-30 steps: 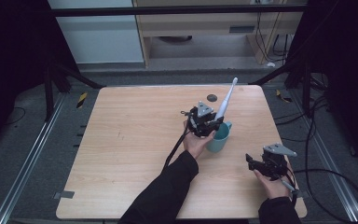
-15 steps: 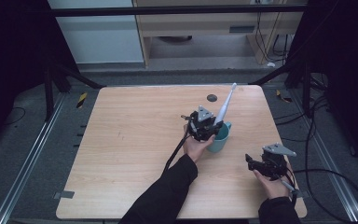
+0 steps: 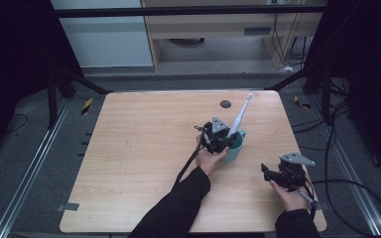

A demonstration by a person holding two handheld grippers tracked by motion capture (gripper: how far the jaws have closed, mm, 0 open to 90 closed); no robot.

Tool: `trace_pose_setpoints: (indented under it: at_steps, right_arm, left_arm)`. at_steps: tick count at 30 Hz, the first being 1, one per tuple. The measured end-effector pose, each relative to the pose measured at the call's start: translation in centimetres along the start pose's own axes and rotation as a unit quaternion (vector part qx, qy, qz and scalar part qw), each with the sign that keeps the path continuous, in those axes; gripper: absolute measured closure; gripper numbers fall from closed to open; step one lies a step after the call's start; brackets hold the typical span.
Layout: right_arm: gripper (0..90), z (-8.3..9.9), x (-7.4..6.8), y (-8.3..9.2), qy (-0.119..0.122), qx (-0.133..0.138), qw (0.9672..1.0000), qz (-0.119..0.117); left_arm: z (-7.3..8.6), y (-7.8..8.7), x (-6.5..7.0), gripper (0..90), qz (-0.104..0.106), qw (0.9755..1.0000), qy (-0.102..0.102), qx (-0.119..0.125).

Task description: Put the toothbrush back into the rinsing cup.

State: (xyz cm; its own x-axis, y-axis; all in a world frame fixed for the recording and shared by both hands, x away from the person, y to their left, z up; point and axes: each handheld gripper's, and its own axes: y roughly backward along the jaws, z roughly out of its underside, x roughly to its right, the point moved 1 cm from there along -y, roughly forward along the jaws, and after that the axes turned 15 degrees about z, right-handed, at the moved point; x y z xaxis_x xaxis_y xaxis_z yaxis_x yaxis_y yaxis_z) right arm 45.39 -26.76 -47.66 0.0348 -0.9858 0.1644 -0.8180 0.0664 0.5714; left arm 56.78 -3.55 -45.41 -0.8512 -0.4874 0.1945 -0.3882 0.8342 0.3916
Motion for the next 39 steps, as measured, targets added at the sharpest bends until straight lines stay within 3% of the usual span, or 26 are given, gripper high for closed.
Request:
trace_pose_setpoints:
  at_steps: [5,10,17,24,25,27,28,29,39]
  right_arm:
    - [25.4,0.0,0.0,0.0,-0.001,0.000,1.0000,-0.001]
    - [25.1,0.0,0.0,0.0,-0.001,-0.001,1.0000,0.000]
    - [23.5,0.0,0.0,0.1,-0.003,0.002,1.0000,0.003]
    - [21.8,0.0,0.1,0.1,-0.005,0.002,1.0000,0.007]
    - [21.6,0.0,0.1,0.0,-0.005,0.002,1.0000,0.007]
    - [21.3,0.0,0.1,0.0,-0.004,0.002,1.0000,0.008]
    - [21.1,0.0,0.1,0.1,-0.004,0.002,1.0000,0.008]
    - [21.1,0.0,0.1,0.1,-0.005,0.003,0.9999,0.009]
    - [20.3,0.0,0.1,0.2,-0.004,0.003,0.9999,0.011]
  left_arm:
    - [0.2,0.0,0.0,64.2,-0.004,1.0000,-0.001,-0.001]
    - [0.0,0.4,0.0,53.8,-0.005,1.0000,0.001,0.001]
    - [-0.4,2.3,0.8,45.3,0.004,0.9998,-0.017,0.008]
    - [-1.0,6.5,0.9,43.0,0.004,0.9996,-0.024,0.015]
    - [-1.0,6.5,0.9,42.9,0.004,0.9996,-0.024,0.015]
    - [-0.8,8.5,0.8,42.6,-0.002,0.9994,-0.032,0.012]
    - [-0.8,8.5,0.8,42.5,-0.002,0.9994,-0.032,0.012]
    - [-0.5,10.0,0.6,42.5,-0.008,0.9994,-0.034,0.002]
    - [2.3,16.1,-1.3,41.4,-0.042,0.9983,-0.025,-0.031]
